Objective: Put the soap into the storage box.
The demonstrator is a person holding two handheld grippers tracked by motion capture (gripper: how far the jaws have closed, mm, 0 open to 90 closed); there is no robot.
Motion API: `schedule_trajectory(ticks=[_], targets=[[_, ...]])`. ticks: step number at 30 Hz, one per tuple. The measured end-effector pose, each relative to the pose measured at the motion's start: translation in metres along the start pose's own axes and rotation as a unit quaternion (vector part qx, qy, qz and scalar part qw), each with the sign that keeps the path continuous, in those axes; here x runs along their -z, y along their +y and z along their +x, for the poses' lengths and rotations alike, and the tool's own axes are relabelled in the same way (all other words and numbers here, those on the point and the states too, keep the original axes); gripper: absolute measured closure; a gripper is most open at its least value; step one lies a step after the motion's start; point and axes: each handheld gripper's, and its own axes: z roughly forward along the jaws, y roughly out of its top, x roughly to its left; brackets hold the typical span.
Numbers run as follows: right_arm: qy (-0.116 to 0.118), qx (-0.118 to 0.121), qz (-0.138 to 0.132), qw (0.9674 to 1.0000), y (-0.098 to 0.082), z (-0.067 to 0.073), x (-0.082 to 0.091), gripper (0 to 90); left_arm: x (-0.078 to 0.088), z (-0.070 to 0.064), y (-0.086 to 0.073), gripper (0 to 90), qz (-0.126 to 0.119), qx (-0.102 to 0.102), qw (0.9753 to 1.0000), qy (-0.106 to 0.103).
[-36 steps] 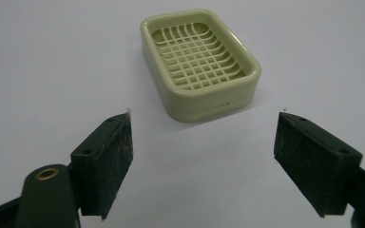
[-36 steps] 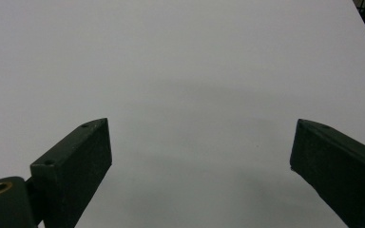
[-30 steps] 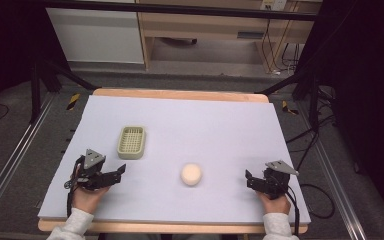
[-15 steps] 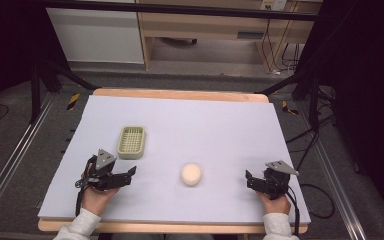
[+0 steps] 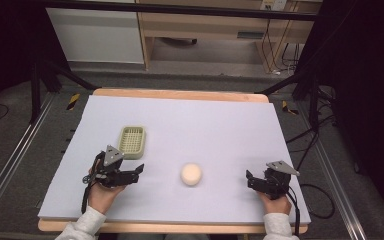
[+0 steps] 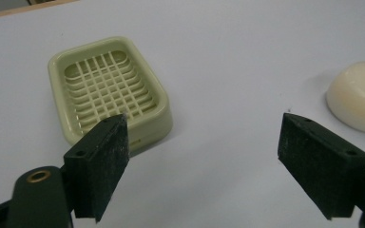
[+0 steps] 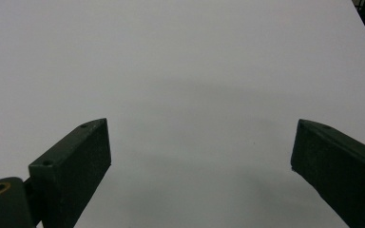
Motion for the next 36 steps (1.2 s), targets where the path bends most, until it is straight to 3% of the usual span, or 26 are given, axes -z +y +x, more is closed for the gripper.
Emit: schedule_trajectory(ticks=[12,36], targets=[[0.002,0.001,0.001,1.0,0.0,0.001,0.0,6.5,-0.01,-0.019,0.012,17.1,0.007,-0.025,0.9995,-0.018],[0.005,0.001,0.001,1.0,-0.001,0.001,-0.001,6.6,-0.024,-0.053,0.033,16.6,0.006,-0.052,0.9973,-0.051]])
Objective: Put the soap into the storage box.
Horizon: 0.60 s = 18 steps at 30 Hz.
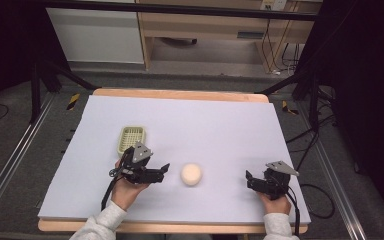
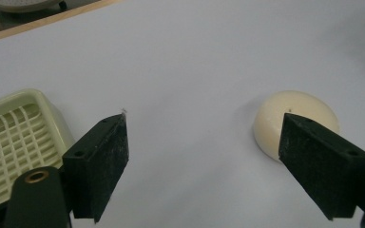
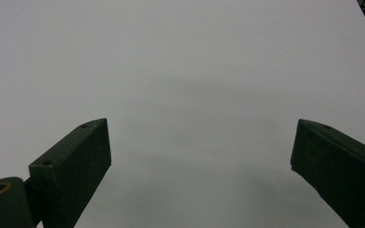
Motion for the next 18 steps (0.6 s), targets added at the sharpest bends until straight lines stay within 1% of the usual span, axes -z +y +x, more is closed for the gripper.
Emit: schedule_trajectory(ticks=[9,18], targets=[[0.0,0.003,0.0,1.0,0.0,0.001,0.0,6.6,-0.005,-0.007,0.001,16.5,0.006,-0.009,0.9999,-0.006],[0.001,0.004,0.002,1.0,0.0,0.002,-0.001,6.5,-0.012,-0.016,0.005,16.5,0.008,-0.011,0.9997,-0.021]])
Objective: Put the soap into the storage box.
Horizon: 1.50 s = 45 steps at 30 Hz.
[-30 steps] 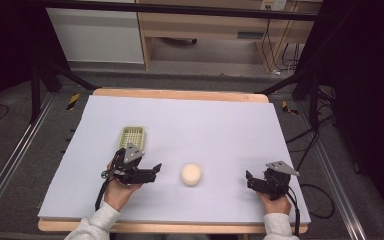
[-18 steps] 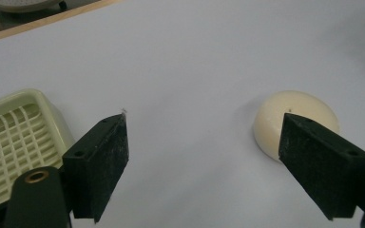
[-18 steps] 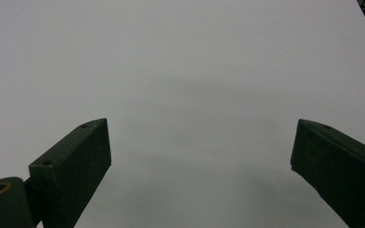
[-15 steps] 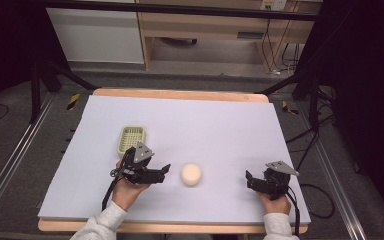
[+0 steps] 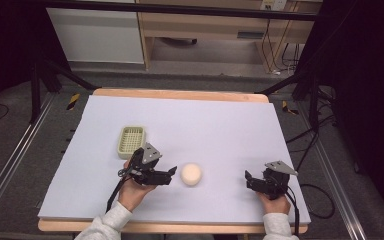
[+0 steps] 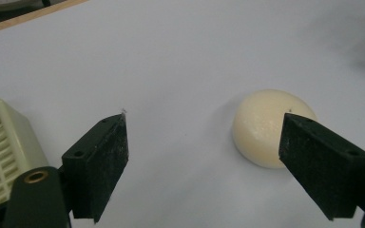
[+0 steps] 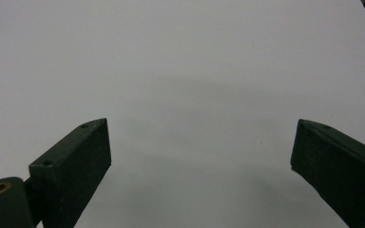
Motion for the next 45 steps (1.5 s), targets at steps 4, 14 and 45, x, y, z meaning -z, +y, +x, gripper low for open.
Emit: schedule_trajectory(ticks=[4,14,45], targets=[[0.0,0.0,-0.001,1.0,0.0,0.0,0.0,6.5,-0.005,-0.005,0.002,16.4,0.006,-0.009,0.9999,-0.003],[0.002,0.0,-0.003,1.0,0.0,0.0,0.0,6.4,-0.014,-0.016,0.004,15.9,0.006,-0.007,0.9998,-0.015],[0.006,0.001,-0.006,1.0,0.001,0.0,0.0,6.1,-0.045,-0.039,0.008,14.0,0.035,-0.014,0.9987,-0.036]])
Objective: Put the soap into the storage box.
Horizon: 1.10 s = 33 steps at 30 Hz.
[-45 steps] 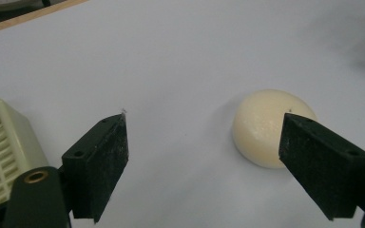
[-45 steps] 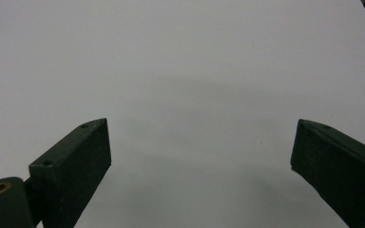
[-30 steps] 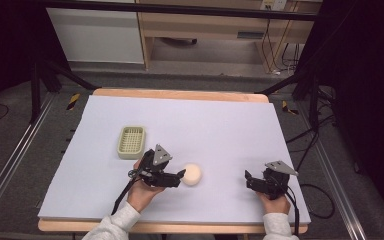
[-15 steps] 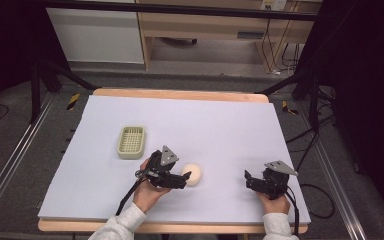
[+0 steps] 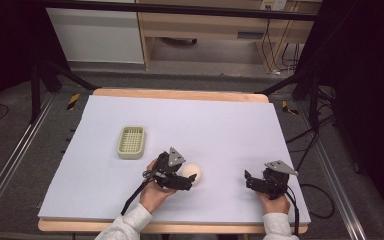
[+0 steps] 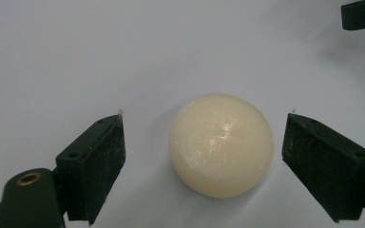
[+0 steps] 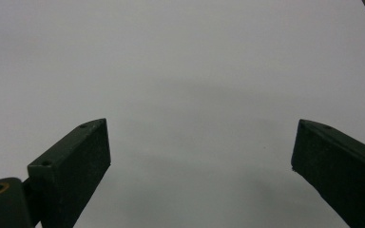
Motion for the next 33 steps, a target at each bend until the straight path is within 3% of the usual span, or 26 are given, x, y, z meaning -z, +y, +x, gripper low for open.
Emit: schedule_trajectory(ticks=[13,20,33], targets=[[0.001,-0.003,0.0,1.0,0.0,0.0,0.0,6.0,-0.01,-0.005,0.001,11.1,0.012,-0.003,0.9999,-0.001],[0.003,-0.004,0.0,1.0,0.0,0.0,0.0,6.0,-0.02,-0.008,0.0,10.1,0.032,-0.01,0.9994,-0.003],[0.004,-0.004,0.0,1.0,0.0,0.0,0.0,6.0,-0.03,-0.008,-0.002,13.5,0.044,-0.006,0.999,-0.004]])
